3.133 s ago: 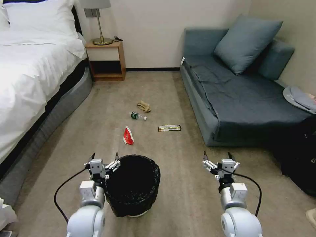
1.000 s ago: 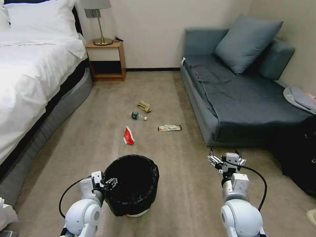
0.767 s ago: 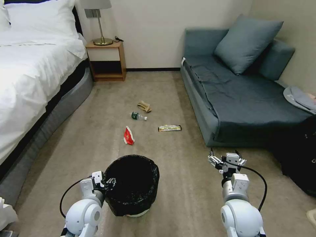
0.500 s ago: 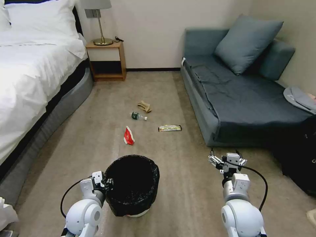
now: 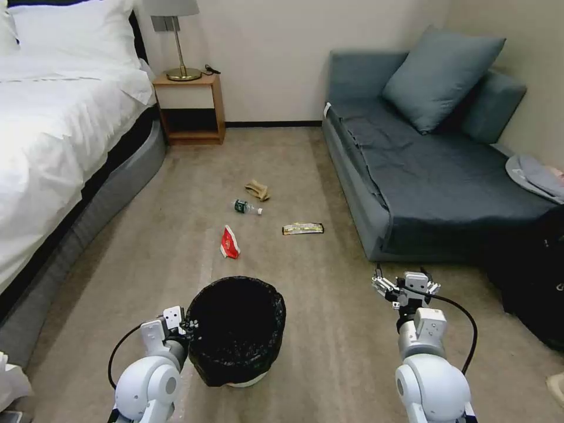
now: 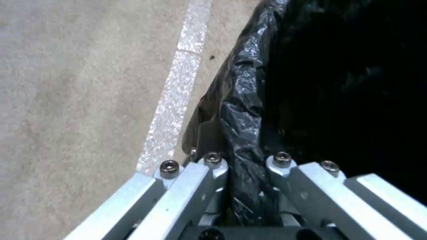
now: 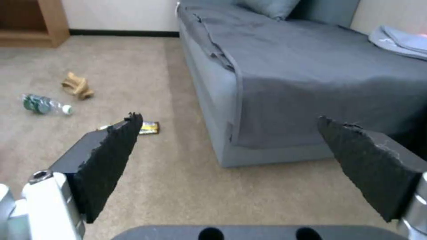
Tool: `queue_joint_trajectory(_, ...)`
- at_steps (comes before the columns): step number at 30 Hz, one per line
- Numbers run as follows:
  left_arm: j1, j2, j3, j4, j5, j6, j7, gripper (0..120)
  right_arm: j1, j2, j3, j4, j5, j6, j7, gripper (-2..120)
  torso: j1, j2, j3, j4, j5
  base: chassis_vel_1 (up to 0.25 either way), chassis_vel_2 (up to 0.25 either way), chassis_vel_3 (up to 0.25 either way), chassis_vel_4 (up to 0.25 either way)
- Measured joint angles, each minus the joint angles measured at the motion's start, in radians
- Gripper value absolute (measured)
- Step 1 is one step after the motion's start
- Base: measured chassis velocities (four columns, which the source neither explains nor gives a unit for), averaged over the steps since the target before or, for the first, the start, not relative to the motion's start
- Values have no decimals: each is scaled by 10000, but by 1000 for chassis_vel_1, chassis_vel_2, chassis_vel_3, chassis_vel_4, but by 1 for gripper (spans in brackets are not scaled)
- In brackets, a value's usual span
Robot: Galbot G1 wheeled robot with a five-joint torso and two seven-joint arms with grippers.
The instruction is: Pick up the trash bin, then pick up the garbage on the floor and place it into the trash bin.
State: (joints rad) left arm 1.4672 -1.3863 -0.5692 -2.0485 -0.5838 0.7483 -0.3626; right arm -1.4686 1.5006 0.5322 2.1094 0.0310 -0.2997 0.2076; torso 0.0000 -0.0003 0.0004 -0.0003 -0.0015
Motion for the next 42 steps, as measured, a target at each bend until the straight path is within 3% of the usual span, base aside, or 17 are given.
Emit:
queue_joint_trajectory(5, 95, 204, -354, -586, -144, -4, -116, 4, 79, -62, -15, -136, 250, 580, -23, 100, 0, 0, -1, 2, 12, 0, 0, 0, 0)
queue_joint_trajectory(9, 222, 505, -929, -1597, -612, -46, -251, 4, 117, -94, -113, -167, 567, 906, -95, 100, 0, 0, -2, 1, 12, 0, 0, 0, 0)
queue_joint_trajectory(13, 319, 820, -1389, -1974, -446, -69, -279, 4, 113, -115, -219, -165, 653, 1120, -134, 100, 0, 0, -3, 3, 14, 0, 0, 0, 0)
queue_joint_trajectory(24, 446, 1254, -2041, -1916, 87, -97, 2, 4, -141, -215, -381, -107, 845, 1419, -82, 100, 1, 1, -3, 2, 14, 0, 0, 0, 0)
queue_joint_trajectory(42, 564, 1023, -2841, -1834, 76, -117, 244, 4, -323, -344, -797, -245, 1119, 2226, -951, 100, 0, 3, -5, 3, 15, 0, 0, 0, 0)
